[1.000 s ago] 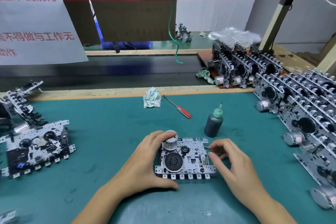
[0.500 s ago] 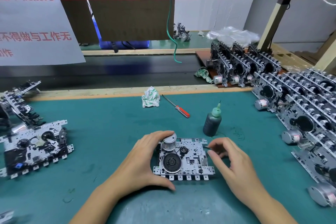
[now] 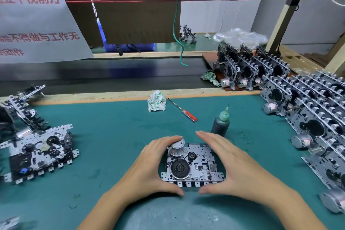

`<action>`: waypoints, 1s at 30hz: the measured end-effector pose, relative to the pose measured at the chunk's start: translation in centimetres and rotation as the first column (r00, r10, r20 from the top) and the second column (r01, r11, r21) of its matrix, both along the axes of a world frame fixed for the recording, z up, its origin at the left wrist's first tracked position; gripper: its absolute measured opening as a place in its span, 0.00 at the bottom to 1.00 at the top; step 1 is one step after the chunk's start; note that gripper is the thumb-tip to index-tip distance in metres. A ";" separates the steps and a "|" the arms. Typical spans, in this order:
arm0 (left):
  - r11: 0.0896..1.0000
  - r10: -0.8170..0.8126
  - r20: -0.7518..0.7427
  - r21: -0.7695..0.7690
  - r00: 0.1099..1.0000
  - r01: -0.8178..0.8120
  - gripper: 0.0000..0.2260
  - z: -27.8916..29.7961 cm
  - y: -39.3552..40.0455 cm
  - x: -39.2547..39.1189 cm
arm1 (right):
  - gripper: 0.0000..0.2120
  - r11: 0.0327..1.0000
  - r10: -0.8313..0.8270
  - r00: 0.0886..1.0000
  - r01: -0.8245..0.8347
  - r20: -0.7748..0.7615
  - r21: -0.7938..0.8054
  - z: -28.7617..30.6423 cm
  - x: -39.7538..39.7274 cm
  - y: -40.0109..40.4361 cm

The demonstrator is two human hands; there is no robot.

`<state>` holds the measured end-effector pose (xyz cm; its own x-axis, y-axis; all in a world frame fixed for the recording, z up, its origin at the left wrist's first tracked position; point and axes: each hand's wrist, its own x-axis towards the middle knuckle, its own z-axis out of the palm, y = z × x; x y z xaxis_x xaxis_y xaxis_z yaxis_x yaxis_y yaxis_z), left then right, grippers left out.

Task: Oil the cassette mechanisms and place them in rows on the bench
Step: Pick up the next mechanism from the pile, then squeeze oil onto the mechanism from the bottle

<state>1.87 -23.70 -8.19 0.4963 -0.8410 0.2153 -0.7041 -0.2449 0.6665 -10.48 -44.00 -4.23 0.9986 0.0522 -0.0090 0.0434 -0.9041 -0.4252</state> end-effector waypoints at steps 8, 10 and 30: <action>1.000 -0.007 -0.004 0.025 1.000 0.008 0.44 0.0 0.1 0.0 | 0.59 0.991 0.034 0.993 -0.047 -0.111 -0.124 0.8 1.4 -0.1; 1.000 -0.001 0.008 0.027 1.000 0.001 0.44 0.0 0.2 -0.1 | 0.60 0.992 0.031 0.991 -0.047 -0.129 -0.121 0.4 1.4 -0.1; 1.000 0.019 0.054 0.022 0.998 -0.020 0.43 -0.2 0.1 -0.3 | 0.60 0.995 0.062 0.979 -0.076 -0.194 -0.068 -0.6 1.8 -0.1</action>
